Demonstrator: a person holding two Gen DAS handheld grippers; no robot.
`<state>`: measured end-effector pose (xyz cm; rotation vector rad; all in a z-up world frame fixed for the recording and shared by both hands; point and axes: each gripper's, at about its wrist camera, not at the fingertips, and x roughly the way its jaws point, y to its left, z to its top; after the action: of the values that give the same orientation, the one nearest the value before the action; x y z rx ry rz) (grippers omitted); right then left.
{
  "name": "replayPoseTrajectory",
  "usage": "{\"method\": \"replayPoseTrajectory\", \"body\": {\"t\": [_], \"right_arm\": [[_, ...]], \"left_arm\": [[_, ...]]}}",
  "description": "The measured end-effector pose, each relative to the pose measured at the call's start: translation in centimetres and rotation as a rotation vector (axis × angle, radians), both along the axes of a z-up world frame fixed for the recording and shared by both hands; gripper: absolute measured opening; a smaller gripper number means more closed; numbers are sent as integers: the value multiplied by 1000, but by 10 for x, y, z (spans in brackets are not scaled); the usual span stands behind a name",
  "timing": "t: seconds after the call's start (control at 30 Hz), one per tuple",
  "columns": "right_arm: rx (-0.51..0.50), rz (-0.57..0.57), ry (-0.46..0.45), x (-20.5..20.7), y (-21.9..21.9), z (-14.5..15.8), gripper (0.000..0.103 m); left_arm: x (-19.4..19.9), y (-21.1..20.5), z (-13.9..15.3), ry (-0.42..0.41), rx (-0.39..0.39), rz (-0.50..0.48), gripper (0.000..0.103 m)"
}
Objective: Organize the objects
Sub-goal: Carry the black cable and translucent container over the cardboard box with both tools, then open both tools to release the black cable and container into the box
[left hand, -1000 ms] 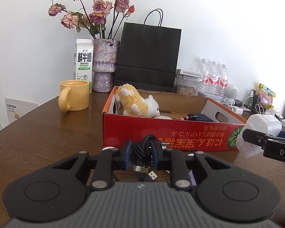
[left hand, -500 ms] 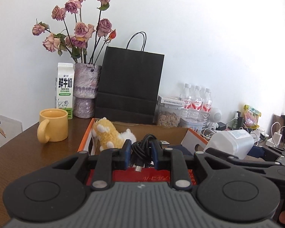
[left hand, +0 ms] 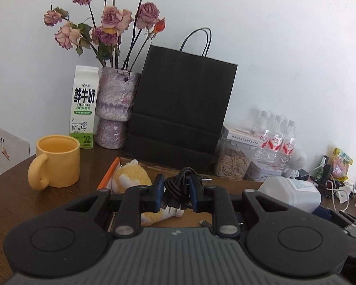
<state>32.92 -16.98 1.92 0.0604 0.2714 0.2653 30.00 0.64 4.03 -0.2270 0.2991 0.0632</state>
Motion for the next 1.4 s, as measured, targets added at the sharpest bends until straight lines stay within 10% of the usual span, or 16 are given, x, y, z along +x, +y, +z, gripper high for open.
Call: {"method": "replayPoseTrajectory", "body": {"t": [0.47, 0.57, 0.67, 1.4], "right_arm": [[-76, 0, 74, 11, 2, -27, 82], [-86, -4, 77, 7, 2, -27, 100], [-79, -13, 60, 2, -1, -23, 103], [-71, 2, -2, -33, -10, -7, 103]], "left_arm": [[11, -3, -20, 70, 69, -9, 25], [5, -4, -17, 29, 78, 12, 79], [-4, -4, -13, -33, 87, 39, 103], [-33, 1, -7, -92, 72, 45, 103]]}}
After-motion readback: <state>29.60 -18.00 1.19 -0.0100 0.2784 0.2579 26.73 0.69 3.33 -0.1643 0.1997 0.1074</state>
